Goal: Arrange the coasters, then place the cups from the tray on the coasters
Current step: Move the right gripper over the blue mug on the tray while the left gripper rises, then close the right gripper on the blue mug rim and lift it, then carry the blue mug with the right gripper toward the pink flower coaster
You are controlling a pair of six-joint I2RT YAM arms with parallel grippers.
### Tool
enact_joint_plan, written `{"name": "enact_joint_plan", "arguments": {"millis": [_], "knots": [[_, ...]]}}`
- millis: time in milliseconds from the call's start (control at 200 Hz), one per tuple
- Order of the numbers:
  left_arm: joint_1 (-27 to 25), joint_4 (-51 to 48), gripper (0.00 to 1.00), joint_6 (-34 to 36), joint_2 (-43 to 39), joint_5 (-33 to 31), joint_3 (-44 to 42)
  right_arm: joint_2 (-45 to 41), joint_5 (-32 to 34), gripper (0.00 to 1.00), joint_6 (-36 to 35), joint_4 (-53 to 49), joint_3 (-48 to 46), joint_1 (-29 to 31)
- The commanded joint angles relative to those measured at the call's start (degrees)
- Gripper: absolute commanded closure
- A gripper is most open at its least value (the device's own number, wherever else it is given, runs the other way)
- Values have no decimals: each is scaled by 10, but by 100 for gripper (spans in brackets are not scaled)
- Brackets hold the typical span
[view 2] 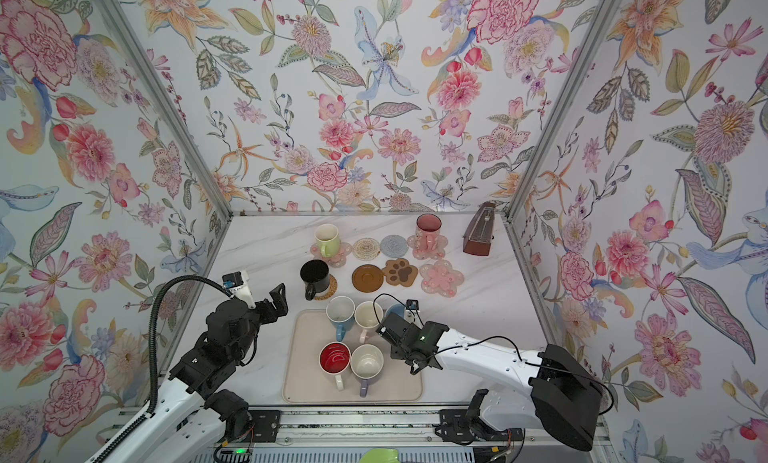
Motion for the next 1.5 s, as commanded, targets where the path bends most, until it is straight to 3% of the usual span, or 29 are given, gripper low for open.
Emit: {"name": "enact_joint_plan", "arguments": {"millis": [0,410,856,1011,1221,1491], "knots": [[7,-1,1,-7,-5,-4,-5,5,5,58,-18,10,-9,-10],[8,1,1,-7,-2,-4,-2,35,-11,71,-37,36,-14,-21],[9,-4,1,-13,-9,-6,-5,21,-18,100,-50,25,0,-20],[8,-7,1,-18,-11,-7,-6,-11,-1,100,-64,-13,32,-28],[9,-13,1,-21,-18,-7,-6,-75,-4,100,-109,-50,64,-99],[9,-16,1,-28,-21,-7,-9,-118,-16,100,-214,-61,109,-263]]}}
